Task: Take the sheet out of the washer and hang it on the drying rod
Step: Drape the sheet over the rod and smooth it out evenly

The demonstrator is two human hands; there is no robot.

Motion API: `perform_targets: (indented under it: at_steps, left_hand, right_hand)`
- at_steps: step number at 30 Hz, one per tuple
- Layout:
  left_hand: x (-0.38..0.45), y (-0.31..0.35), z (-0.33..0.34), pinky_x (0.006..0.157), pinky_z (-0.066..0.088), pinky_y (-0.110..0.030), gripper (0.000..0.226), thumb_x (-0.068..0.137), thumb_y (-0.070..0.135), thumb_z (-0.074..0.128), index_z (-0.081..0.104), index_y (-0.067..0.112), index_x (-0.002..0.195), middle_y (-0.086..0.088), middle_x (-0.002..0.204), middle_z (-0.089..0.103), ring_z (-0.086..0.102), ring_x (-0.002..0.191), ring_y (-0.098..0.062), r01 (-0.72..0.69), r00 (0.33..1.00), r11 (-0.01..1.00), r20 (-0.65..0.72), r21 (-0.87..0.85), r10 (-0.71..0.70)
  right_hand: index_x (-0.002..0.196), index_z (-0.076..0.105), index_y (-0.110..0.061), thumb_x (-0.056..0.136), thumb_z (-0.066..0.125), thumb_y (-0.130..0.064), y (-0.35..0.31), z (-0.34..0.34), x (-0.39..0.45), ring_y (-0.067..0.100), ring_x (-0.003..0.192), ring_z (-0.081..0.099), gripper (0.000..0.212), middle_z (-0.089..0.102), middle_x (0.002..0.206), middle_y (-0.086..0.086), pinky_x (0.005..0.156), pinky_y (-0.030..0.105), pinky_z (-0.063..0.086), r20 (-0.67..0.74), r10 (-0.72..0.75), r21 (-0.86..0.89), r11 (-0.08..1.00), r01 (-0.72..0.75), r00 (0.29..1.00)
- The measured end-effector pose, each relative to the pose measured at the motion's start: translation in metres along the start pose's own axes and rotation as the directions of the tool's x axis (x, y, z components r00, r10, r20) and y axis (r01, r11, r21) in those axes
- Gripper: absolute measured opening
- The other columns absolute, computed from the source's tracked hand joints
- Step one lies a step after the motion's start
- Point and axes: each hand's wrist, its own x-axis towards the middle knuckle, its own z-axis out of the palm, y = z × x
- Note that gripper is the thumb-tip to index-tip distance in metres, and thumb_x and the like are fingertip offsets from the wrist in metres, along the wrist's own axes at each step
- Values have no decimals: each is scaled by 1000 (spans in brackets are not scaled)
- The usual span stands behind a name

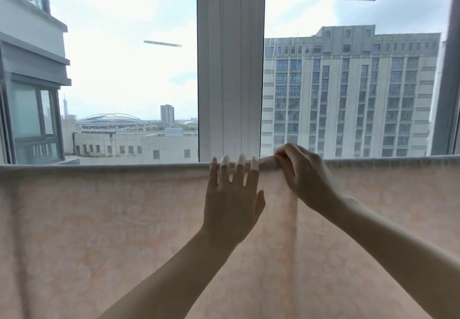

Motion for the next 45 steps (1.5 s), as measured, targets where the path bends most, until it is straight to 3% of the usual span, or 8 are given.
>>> perform_targets:
  at_steps: [8,12,15,19,23,29,35,45]
  left_hand:
    - [3,21,6,109,31,-60,58,87,43,58,51,12,134,-17,136,53,48,126,-41,-22,999,999,-30,-36,21]
    - [-1,15,8,109,31,-62,60,85,43,59,50,10,134,-19,137,51,47,127,-43,-20,999,999,-29,-36,19]
    - [-3,9,8,109,31,-61,58,85,41,59,50,10,134,-18,136,52,46,127,-42,-29,999,999,-43,-39,27]
    - [-3,6,6,108,33,-58,56,86,41,57,52,10,133,-14,134,55,49,125,-38,-11,996,996,-87,-91,3]
    - [12,1,4,103,40,-49,47,89,39,53,58,7,124,-11,122,60,55,112,-31,81,990,983,-98,-166,-99]
    - [7,18,11,112,30,-53,50,90,43,53,55,13,130,-12,130,57,51,123,-34,57,995,987,-73,-151,-69]
    - [7,19,13,112,25,-59,52,90,46,53,51,20,135,-13,133,54,48,124,-39,59,996,994,-55,-90,-64]
    - [3,19,9,111,26,-60,49,91,46,52,51,22,135,-14,130,55,49,122,-41,58,995,998,-79,-39,-61]
  right_hand:
    - [79,66,-8,95,59,-20,-1,-11,15,10,57,60,20,65,67,-1,52,18,47,70,216,25,976,-218,974]
    - [81,67,10,94,61,-31,1,-14,56,18,55,45,43,52,67,9,52,24,36,524,480,-86,852,-517,704]
    - [80,68,8,91,65,-28,-2,-15,70,23,66,47,38,53,73,10,58,30,38,644,529,-77,763,-641,552]
    - [73,66,0,96,58,-23,-12,-10,63,15,56,50,33,55,68,9,48,20,39,456,525,-81,828,-554,718]
    - [75,65,3,97,55,-22,-10,-6,52,24,66,61,35,65,74,14,64,32,51,269,497,-63,864,-500,825]
    - [63,56,-9,97,56,-23,-1,-13,35,14,55,54,36,56,59,1,55,28,47,294,409,-108,912,-395,864]
    - [88,67,-13,98,53,-16,16,-38,10,7,75,64,18,68,80,-6,67,16,50,226,320,-10,945,-326,920]
    - [98,69,-12,88,69,-14,32,-47,-17,8,86,65,10,70,91,-5,81,27,55,143,138,-18,990,-137,980]
